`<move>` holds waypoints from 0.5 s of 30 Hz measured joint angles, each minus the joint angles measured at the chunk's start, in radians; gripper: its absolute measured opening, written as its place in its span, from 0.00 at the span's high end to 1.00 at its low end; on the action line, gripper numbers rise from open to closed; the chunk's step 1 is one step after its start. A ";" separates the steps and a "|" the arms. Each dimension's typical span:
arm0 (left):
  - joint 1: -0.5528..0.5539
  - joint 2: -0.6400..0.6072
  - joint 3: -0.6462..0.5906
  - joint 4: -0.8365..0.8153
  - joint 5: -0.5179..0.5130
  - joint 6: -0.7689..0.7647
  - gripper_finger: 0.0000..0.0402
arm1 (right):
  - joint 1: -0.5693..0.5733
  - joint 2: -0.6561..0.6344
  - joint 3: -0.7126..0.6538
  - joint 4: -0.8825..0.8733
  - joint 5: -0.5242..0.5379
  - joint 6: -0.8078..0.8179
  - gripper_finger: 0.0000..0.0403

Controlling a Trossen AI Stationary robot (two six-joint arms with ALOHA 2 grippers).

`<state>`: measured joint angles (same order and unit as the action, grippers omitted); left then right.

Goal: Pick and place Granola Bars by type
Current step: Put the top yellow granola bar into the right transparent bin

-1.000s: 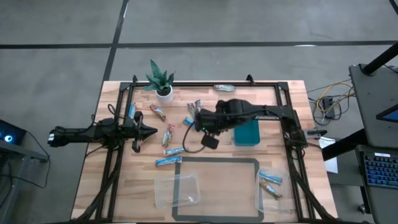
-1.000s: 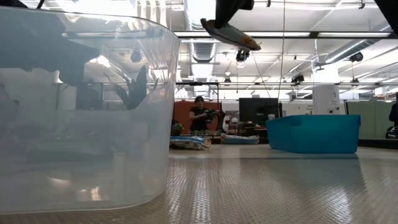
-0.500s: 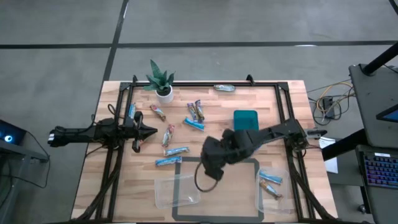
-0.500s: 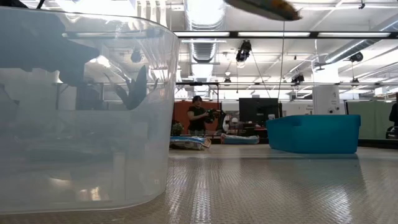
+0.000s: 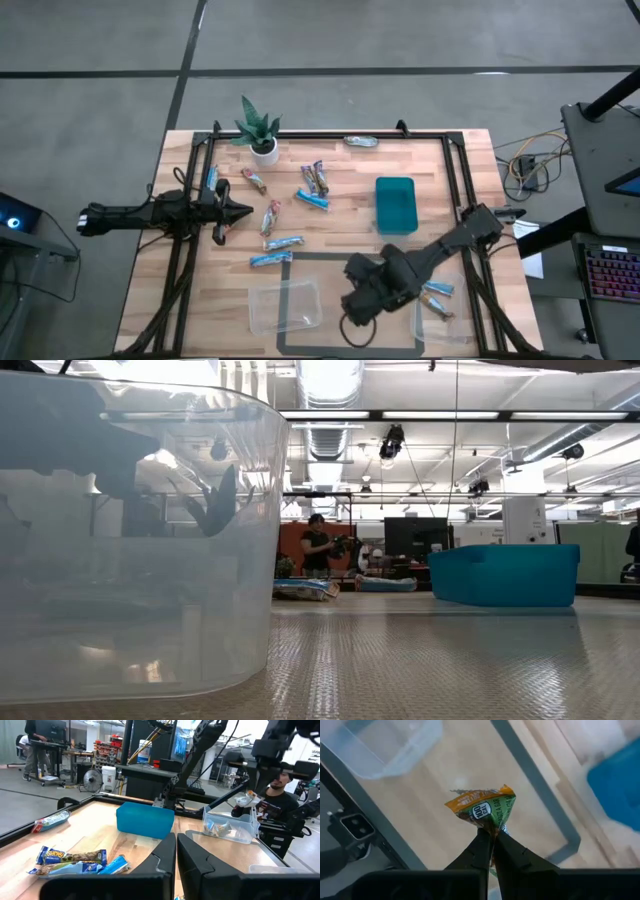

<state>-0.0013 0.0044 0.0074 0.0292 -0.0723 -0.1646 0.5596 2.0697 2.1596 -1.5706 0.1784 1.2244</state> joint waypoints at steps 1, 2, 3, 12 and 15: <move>0.000 0.000 0.000 0.000 0.000 0.000 1.00 | 0.011 -0.006 -0.017 0.000 0.000 0.021 0.98; 0.000 0.000 0.000 0.000 0.000 0.000 1.00 | 0.021 -0.015 -0.038 0.000 -0.002 0.042 0.98; 0.000 0.000 0.000 0.000 0.000 0.000 1.00 | 0.031 -0.024 -0.057 -0.001 -0.004 0.064 0.98; 0.000 0.000 0.000 0.000 0.000 0.000 1.00 | 0.115 -0.152 -0.269 0.020 -0.034 0.269 0.98; 0.000 0.000 0.000 0.000 0.000 0.000 1.00 | 0.142 -0.199 -0.357 0.055 -0.050 0.336 0.98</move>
<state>-0.0014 0.0044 0.0071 0.0296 -0.0722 -0.1646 0.7019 1.8703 1.8024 -1.5161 0.1284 1.5602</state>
